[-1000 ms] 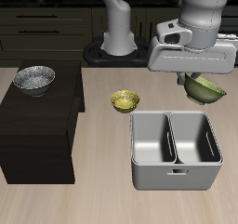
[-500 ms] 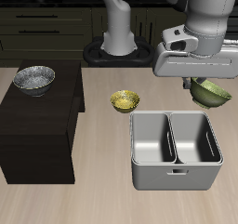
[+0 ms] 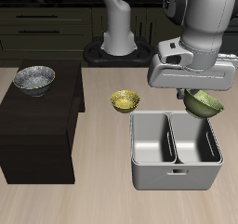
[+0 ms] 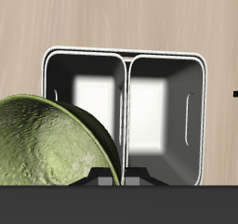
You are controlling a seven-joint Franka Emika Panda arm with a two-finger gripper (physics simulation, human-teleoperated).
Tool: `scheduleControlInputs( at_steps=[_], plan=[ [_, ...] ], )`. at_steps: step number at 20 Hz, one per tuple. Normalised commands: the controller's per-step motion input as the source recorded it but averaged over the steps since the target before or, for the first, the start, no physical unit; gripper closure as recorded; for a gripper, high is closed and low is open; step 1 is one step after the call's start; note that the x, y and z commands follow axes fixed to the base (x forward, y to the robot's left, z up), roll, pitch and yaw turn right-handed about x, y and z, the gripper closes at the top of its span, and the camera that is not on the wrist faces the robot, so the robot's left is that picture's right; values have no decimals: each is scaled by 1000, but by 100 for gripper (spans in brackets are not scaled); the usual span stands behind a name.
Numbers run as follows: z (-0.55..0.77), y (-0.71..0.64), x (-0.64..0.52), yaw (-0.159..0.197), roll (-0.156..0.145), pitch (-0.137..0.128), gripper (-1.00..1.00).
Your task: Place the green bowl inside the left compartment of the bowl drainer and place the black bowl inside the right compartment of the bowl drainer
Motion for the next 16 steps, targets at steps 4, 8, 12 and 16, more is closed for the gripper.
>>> scheduleControlInputs(
  at_steps=[4, 8, 12, 16],
  plan=[
    [-178, -125, 66, -8, -41, 29, 100],
    [-185, 0, 1, 12, -41, 46, -100],
    [-135, -7, 21, 31, 5, 20, -100],
    [-71, -46, 20, -3, 11, 15, -100]
  ],
)
